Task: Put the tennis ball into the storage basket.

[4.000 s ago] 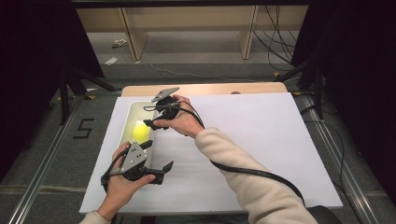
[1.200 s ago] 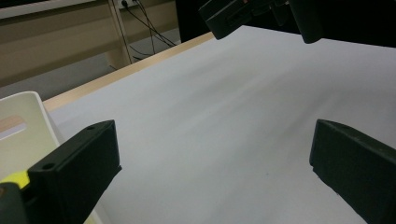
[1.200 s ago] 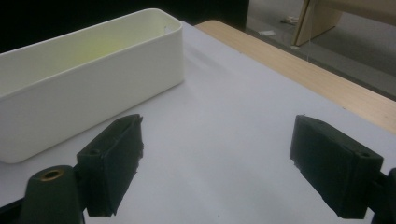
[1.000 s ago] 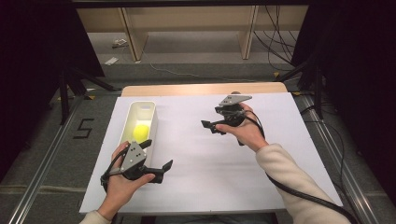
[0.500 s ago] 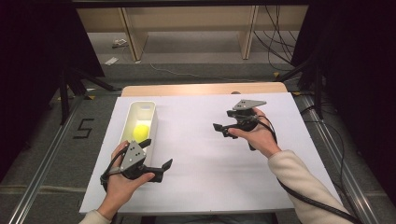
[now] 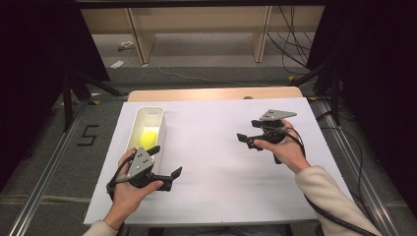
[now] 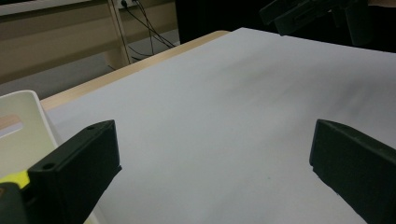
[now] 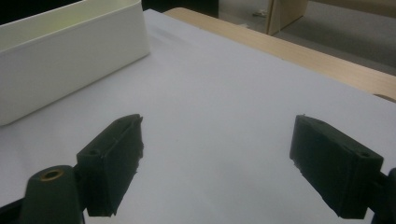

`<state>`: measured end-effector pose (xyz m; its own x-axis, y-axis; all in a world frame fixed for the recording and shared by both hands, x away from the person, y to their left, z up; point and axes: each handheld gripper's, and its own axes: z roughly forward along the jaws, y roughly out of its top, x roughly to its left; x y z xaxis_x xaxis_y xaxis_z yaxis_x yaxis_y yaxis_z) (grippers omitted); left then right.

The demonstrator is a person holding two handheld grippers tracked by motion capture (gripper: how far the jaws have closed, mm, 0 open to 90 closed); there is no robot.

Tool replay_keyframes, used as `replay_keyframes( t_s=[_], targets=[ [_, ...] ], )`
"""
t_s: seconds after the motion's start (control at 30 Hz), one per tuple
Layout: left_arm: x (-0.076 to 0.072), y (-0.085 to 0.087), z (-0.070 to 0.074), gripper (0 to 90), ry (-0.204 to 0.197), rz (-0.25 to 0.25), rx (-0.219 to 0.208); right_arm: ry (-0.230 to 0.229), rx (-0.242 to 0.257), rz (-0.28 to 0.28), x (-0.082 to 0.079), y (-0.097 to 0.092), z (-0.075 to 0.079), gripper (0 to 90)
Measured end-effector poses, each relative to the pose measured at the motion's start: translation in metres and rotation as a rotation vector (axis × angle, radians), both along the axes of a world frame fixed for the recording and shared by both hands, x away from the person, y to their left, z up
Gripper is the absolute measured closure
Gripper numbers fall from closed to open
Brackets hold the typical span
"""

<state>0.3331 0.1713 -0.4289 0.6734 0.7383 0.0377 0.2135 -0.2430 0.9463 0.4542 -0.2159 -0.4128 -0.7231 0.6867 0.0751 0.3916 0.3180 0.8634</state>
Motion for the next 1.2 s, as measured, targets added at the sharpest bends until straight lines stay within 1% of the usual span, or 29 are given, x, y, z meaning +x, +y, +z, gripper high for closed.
replay_keyframes(
  t_s=[0.13, 0.47, 0.93, 1.2],
  targets=[
    [0.002, 0.002, -0.001, 1.1, 0.003, 0.006, -0.001, 0.006, 0.005, -0.005, -0.004, -0.006, -0.002, 17.7],
    [0.009, 0.006, -0.002, 1.1, 0.003, 0.024, 0.006, -0.003, 0.006, -0.018, -0.014, -0.02, -0.004, 17.7],
    [0.01, 0.006, -0.002, 1.1, 0.004, 0.028, 0.004, -0.005, 0.003, -0.047, -0.027, -0.043, -0.01, 17.6],
    [0.009, 0.007, -0.002, 1.1, 0.004, 0.029, 0.003, 0.003, 0.002, -0.058, -0.035, -0.054, -0.014, 17.4]
  ],
)
